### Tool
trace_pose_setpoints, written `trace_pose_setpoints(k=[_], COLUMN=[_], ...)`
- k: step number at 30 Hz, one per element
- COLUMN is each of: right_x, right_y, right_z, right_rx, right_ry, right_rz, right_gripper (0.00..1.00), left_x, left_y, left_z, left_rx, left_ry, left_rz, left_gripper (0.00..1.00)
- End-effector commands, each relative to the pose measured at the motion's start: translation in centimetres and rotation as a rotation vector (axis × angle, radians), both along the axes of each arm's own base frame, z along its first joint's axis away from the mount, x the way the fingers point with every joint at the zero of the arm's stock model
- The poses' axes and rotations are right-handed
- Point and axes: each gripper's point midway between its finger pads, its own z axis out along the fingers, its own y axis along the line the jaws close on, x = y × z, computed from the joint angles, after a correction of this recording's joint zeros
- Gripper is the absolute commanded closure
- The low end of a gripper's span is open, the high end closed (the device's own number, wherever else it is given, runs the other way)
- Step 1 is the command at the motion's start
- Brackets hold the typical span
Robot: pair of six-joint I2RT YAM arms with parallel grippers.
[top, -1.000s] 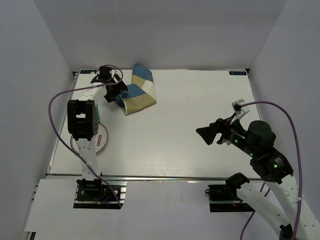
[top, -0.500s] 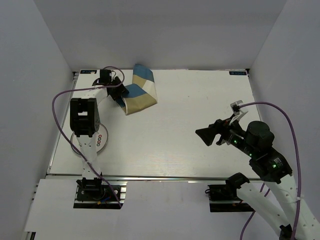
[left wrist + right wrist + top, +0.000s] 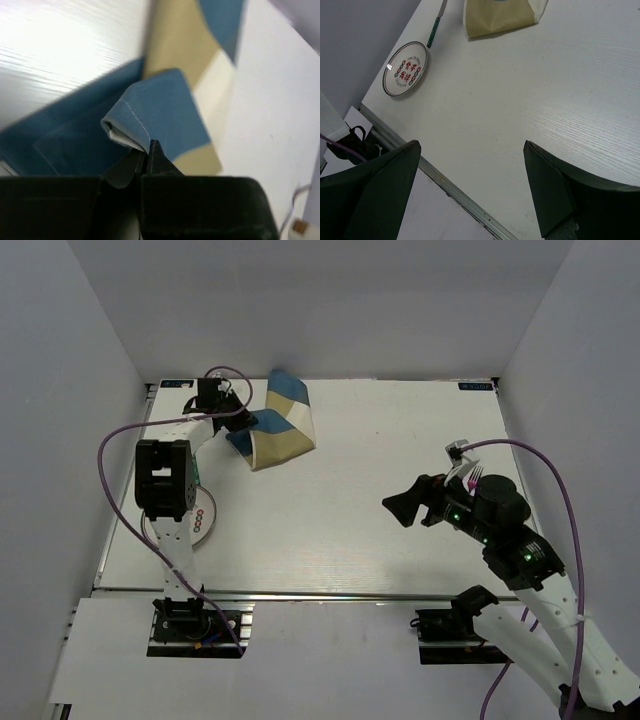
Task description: Set the dinner table for one person
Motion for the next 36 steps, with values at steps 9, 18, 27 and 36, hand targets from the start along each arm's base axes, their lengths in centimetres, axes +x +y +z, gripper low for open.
trace_pose_setpoints(k=[9,18,27,36], right_x=[2.6,3.4,5.1,9.8], right_y=[1.9,1.0,0.3,3.3], right_z=[-2.6,-4.9,-6.6,-8.3], right_rx=[0.029,0.012,0.001,-0.258], right_ry=[0.031,0.057,0.076,0.141], right_rz=[0.005,-0.078,-0.174,-0.083], right_gripper=[0.11,0.11,0.11,0.11], left_x=[-6.9,-19.9,-30.5,-28.2], left_y=[-10.2,-14.3,-17.8,-4.1], left_z=[13.5,10.4,6.6,2.8], left_rx=[-0.002,-0.010,-0.124,0.240], left_ry=[-0.390,-0.482,-0.416,0.111], left_rz=[-0.403,-0.571,-0.823,0.126], left_gripper=[0.84,0.60,0.32,0.14])
